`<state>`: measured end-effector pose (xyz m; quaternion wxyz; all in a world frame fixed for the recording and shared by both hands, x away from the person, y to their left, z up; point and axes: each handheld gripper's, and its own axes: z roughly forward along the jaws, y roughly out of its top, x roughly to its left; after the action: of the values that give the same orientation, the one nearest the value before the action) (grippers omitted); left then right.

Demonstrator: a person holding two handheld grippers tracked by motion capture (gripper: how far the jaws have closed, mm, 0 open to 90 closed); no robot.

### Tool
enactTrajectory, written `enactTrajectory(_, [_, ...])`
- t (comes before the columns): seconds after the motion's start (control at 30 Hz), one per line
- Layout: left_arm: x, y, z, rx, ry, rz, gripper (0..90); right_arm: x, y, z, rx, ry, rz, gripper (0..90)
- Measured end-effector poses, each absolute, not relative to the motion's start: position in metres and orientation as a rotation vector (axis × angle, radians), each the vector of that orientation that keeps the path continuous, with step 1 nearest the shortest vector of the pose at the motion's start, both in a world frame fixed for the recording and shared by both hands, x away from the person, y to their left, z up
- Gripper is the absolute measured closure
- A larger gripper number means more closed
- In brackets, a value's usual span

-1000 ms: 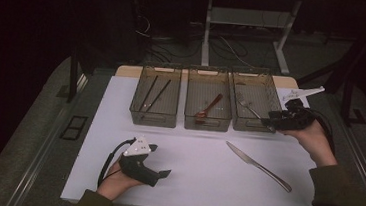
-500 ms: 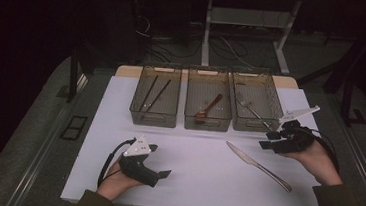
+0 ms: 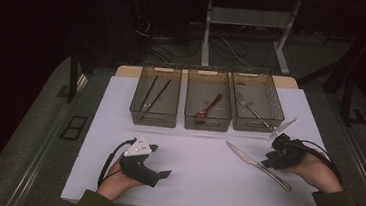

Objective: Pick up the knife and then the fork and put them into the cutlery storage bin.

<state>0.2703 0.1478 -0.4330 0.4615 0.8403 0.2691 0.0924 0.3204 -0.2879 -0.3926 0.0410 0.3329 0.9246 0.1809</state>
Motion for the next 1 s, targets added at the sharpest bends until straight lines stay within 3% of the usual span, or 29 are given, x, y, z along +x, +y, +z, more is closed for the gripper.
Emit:
enactTrajectory(0.3, [0.27, 0.147, -0.433, 2.066, 0.663, 0.225, 3.2, 0.323, -0.277, -0.408, 0.943, 2.922, 0.361, 71.5])
enactTrajectory(1.0, [0.271, 0.146, -0.434, 2.075, 0.662, 0.219, 3.3, 0.334, -0.26, -0.421, 0.949, 2.965, 0.132, 78.7])
